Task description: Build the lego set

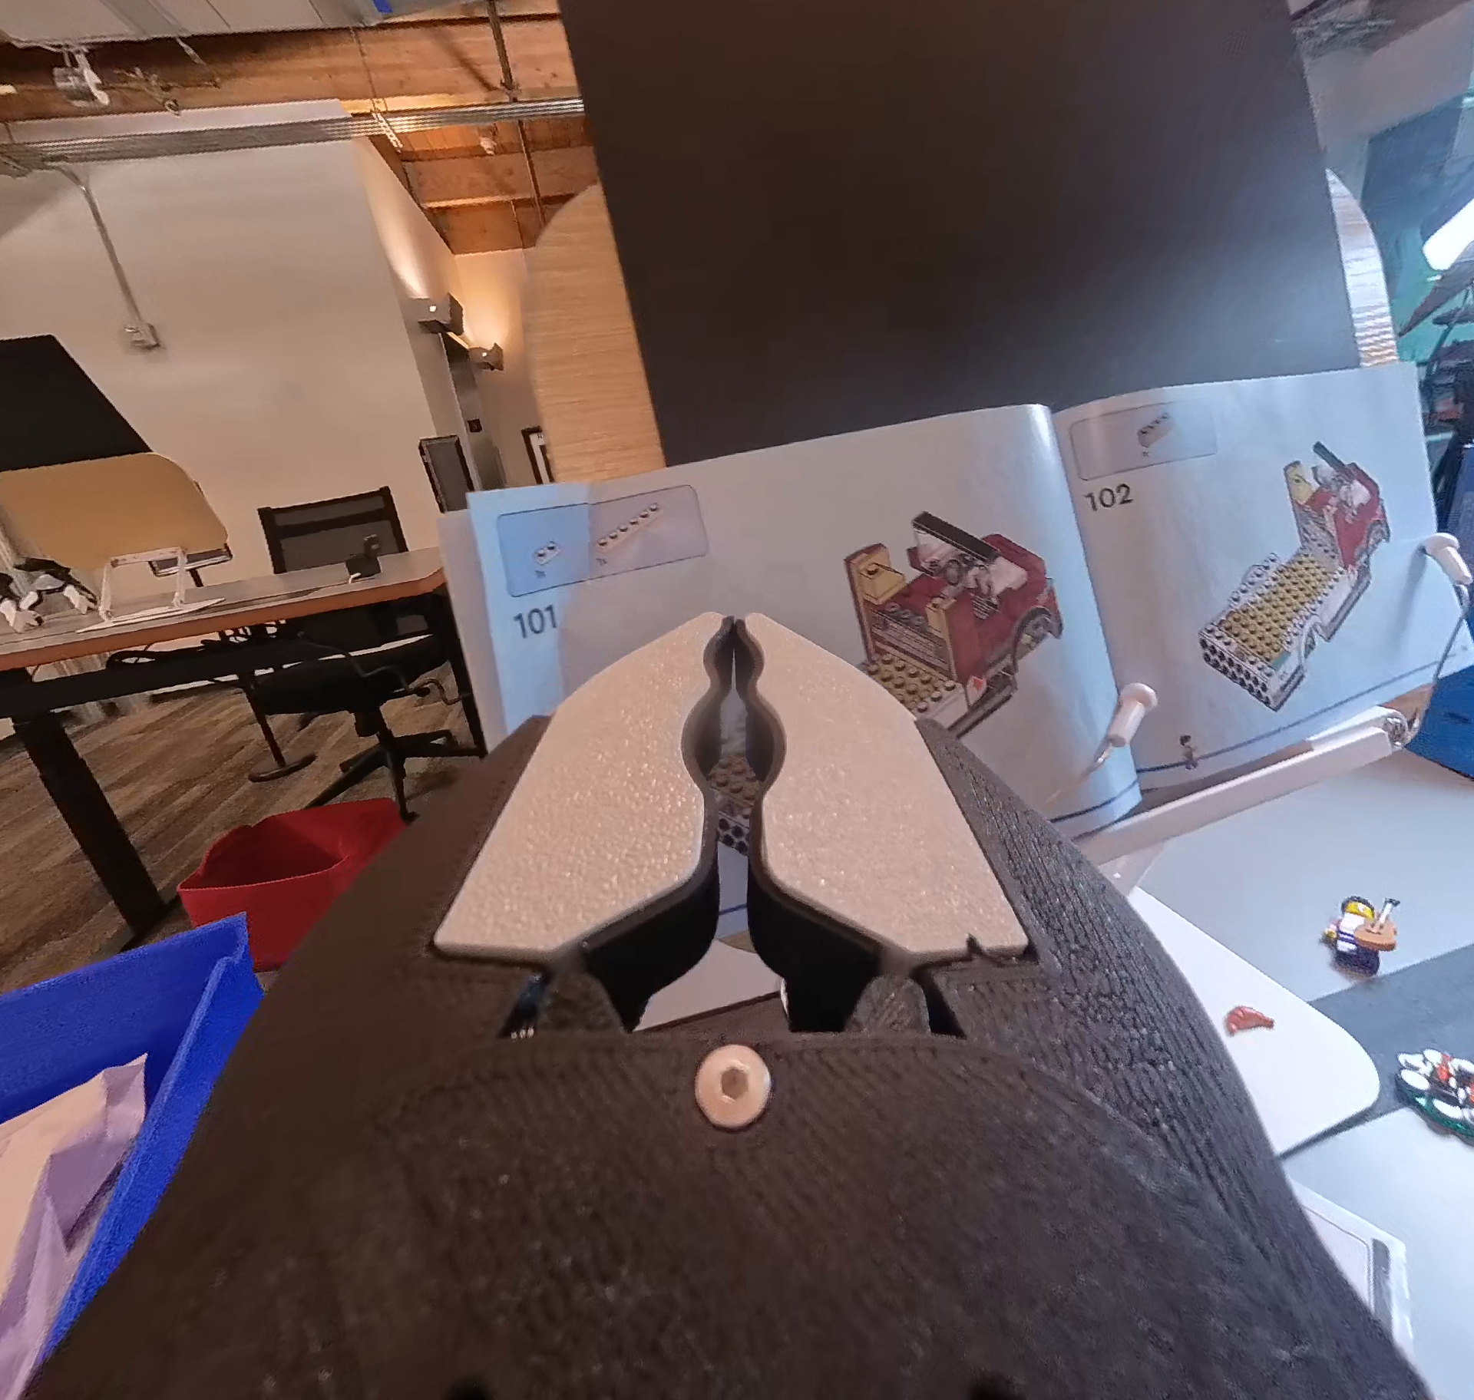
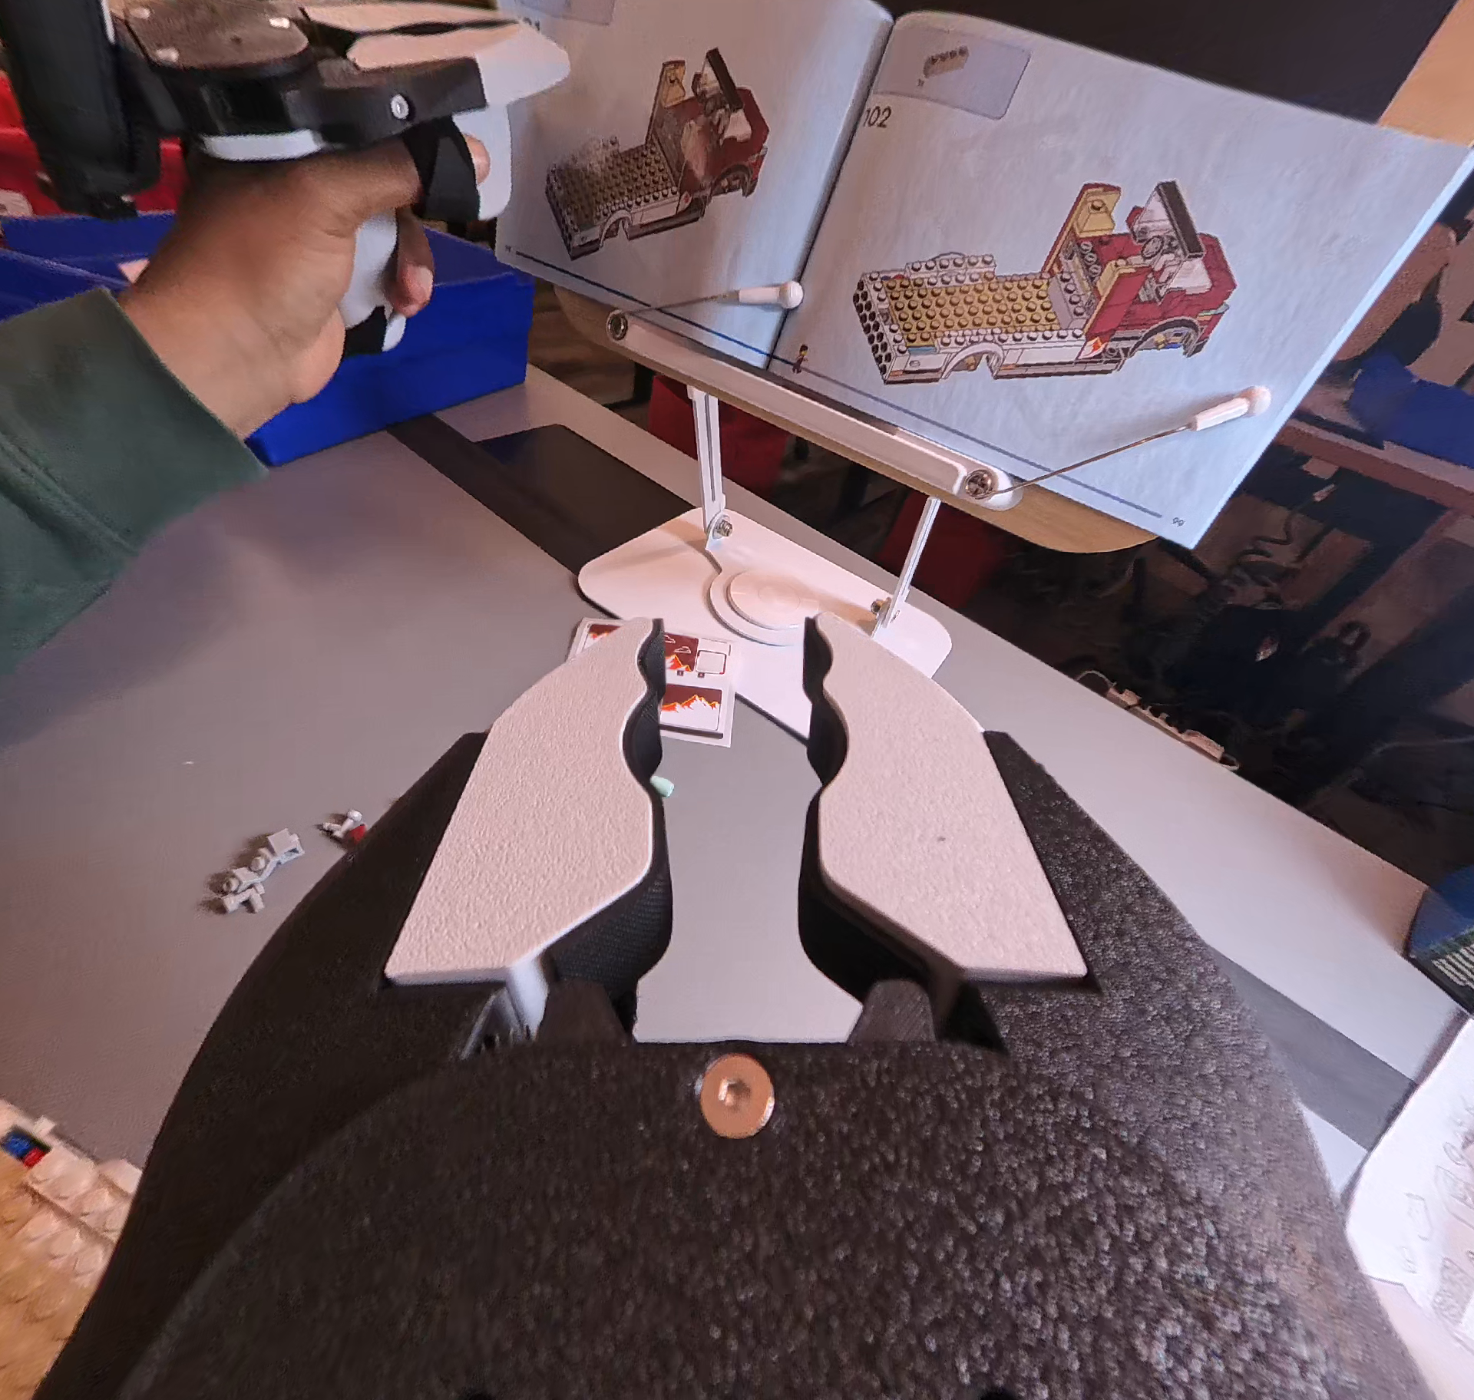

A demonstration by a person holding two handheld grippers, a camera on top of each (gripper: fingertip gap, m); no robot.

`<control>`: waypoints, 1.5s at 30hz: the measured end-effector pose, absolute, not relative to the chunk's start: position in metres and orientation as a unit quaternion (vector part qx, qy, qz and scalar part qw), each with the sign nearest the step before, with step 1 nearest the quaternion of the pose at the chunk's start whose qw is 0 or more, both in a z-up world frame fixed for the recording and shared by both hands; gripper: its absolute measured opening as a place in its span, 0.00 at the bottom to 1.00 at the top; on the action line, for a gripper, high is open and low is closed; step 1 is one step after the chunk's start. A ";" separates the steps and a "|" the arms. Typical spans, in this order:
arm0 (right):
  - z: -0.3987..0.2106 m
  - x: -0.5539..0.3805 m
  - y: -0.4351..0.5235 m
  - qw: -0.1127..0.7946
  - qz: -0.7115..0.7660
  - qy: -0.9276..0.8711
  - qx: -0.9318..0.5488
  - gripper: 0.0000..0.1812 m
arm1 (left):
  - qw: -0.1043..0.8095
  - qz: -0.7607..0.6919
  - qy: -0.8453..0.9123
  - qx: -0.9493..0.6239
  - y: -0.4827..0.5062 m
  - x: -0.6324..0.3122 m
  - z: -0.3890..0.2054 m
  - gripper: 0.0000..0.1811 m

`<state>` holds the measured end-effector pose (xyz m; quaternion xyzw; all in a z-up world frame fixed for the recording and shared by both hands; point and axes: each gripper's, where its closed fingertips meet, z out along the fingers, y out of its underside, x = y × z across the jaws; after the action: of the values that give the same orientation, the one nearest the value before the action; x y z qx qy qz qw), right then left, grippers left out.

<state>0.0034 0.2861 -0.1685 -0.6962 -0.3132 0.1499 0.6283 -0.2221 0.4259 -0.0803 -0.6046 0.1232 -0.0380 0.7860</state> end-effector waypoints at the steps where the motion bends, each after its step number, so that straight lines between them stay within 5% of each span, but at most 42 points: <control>1: -0.165 0.005 0.286 0.631 0.153 -0.310 -0.694 0.18 | 0.786 -0.034 0.126 -0.604 0.424 -0.219 -0.081 0.00; 28: -0.118 0.010 0.267 0.668 0.157 -0.309 -0.659 0.18 | 0.753 -0.026 0.105 -0.650 0.419 -0.176 -0.129 0.00; 45: -0.092 0.013 0.252 0.685 0.174 -0.308 -0.637 0.19 | 0.768 -0.146 0.186 -0.596 0.302 -0.159 -0.028 0.00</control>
<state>0.0125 0.2516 -0.0923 -0.6373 -0.3084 0.1737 0.6845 -0.1591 0.3018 -0.0284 -0.5956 0.1856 -0.1460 0.7678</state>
